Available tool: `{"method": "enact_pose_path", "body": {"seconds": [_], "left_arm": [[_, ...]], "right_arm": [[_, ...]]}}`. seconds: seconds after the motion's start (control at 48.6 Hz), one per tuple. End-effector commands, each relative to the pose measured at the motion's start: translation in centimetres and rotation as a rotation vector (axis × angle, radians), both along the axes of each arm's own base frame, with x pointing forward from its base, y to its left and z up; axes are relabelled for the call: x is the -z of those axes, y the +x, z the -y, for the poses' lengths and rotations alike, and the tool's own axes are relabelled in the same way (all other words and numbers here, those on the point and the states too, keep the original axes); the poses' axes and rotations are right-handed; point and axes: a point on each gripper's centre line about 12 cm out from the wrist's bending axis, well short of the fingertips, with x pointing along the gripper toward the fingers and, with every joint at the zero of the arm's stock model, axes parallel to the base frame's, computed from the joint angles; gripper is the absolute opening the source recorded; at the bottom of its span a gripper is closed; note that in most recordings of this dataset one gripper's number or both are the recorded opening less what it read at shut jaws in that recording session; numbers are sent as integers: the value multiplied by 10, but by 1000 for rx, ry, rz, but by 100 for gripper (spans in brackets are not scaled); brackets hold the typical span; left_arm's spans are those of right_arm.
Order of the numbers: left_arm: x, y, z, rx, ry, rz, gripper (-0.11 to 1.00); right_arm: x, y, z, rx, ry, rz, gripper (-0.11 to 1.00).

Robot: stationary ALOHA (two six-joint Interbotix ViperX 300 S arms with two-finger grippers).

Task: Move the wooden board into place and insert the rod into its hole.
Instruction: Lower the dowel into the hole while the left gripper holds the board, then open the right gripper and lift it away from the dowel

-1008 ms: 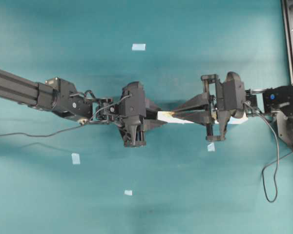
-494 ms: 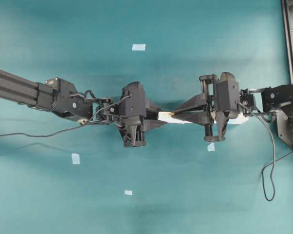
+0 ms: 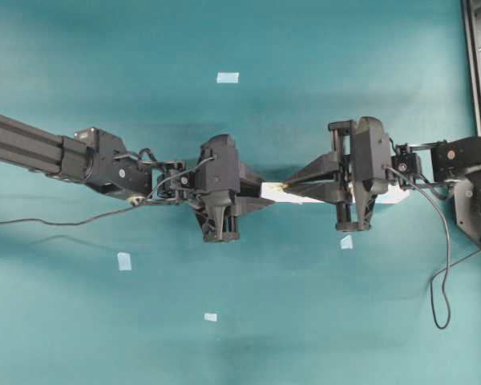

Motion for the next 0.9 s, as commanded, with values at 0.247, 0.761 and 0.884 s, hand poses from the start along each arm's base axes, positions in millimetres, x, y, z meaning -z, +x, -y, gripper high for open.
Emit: {"method": "enact_pose_path", "body": {"seconds": [0.247,0.761,0.884], "left_arm": [[-3,-2,12,27,0,-11,24],[4,-7,12,28,-1,-57,24],[3,-7,12,27,-3,-63,24]], "right_arm": [[-13,16,-3,-7,-4,-14,60],[-76,15,1,14,-32,49,84],[-74,13,1,15,-32,33,84]]}}
